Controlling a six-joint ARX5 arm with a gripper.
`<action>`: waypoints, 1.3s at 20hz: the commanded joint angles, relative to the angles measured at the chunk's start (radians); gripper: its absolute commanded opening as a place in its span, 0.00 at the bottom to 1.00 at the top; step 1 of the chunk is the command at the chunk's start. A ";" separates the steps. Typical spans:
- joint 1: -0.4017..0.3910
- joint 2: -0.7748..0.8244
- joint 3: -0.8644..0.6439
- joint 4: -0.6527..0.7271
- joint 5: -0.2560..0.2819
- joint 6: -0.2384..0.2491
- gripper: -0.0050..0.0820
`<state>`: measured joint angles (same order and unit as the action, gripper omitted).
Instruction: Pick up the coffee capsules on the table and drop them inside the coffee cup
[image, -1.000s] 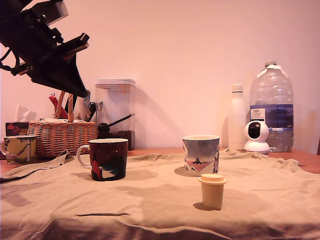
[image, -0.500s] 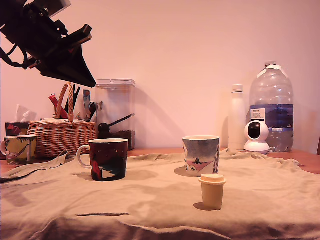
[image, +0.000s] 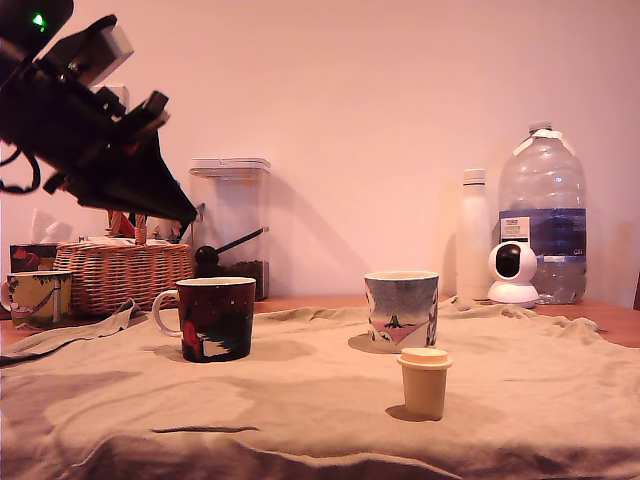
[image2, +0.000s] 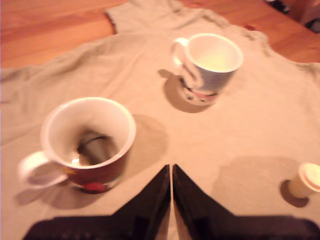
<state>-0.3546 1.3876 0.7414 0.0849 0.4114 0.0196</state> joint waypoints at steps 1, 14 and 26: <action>-0.030 -0.014 -0.035 0.028 0.008 0.006 0.04; -0.267 -0.146 -0.207 0.106 -0.027 -0.010 0.04; -0.397 -0.468 -0.468 0.066 -0.024 -0.072 0.04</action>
<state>-0.7406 0.9298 0.2939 0.1383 0.3859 -0.0486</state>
